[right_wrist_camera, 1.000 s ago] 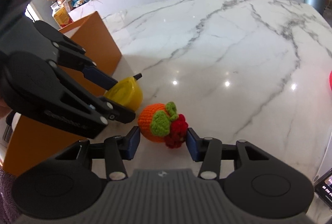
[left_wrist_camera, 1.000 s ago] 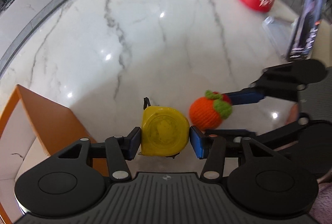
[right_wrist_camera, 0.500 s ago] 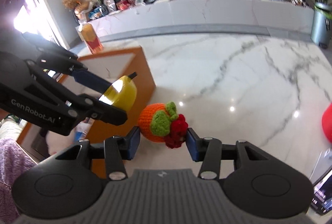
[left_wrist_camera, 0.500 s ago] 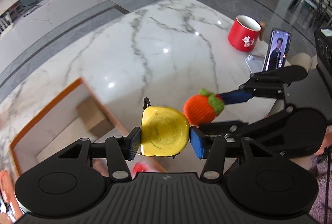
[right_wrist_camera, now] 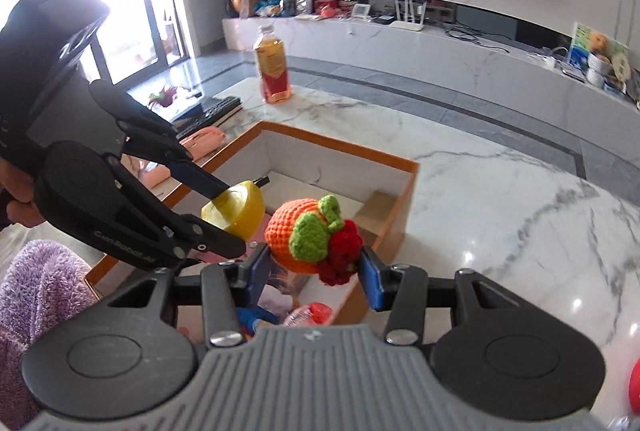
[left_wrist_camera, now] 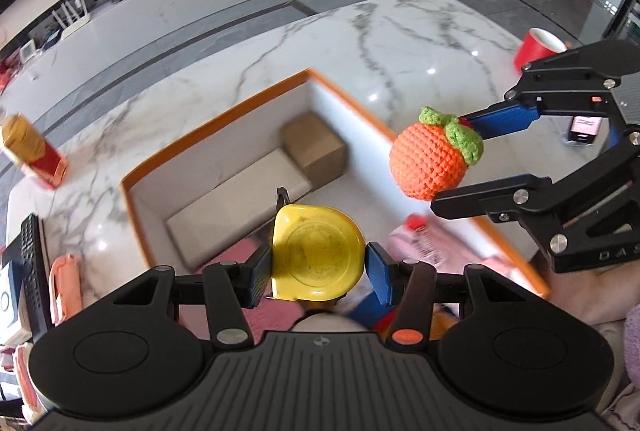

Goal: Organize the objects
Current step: 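Carry the tape measure and knitted fruit into the orange box and release both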

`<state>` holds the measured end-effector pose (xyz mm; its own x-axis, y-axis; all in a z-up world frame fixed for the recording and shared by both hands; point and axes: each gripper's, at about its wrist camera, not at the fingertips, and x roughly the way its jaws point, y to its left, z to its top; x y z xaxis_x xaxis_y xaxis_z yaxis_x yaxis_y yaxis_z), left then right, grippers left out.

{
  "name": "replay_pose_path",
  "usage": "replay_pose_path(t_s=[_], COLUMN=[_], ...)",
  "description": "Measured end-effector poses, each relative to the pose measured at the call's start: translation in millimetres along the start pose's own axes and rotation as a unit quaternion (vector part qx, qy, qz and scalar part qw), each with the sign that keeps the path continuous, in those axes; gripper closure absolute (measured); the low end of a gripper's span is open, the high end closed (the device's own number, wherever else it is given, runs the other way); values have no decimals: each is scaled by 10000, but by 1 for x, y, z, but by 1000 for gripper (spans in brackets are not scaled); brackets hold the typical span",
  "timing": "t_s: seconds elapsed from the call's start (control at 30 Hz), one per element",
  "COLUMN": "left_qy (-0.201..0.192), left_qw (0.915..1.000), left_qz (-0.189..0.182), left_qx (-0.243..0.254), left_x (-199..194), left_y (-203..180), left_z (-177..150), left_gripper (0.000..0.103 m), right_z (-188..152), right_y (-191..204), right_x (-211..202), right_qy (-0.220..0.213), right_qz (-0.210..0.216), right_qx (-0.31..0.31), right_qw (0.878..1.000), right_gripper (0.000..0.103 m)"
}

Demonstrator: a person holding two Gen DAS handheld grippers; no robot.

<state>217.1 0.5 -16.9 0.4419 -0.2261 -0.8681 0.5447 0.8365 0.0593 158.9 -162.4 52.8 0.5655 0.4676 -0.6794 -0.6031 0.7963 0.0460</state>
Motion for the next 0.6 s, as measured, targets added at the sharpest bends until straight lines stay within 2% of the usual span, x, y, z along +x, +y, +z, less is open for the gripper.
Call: replay_pose_path(t_s=[0.33, 0.6], left_qy=[10, 28], left_qw=[9997, 9991], left_qz=[-183, -339], left_qx=[190, 247], left_x=[13, 31], left_y=[24, 33], left_z=[-22, -29], left_gripper=[44, 44], right_z=[15, 13], right_y=[17, 24], right_x=[62, 118], right_qy=[691, 1518], right_qz=[-157, -111], right_qx=[-636, -1588], right_qw=[9954, 9755], right_gripper=[53, 53])
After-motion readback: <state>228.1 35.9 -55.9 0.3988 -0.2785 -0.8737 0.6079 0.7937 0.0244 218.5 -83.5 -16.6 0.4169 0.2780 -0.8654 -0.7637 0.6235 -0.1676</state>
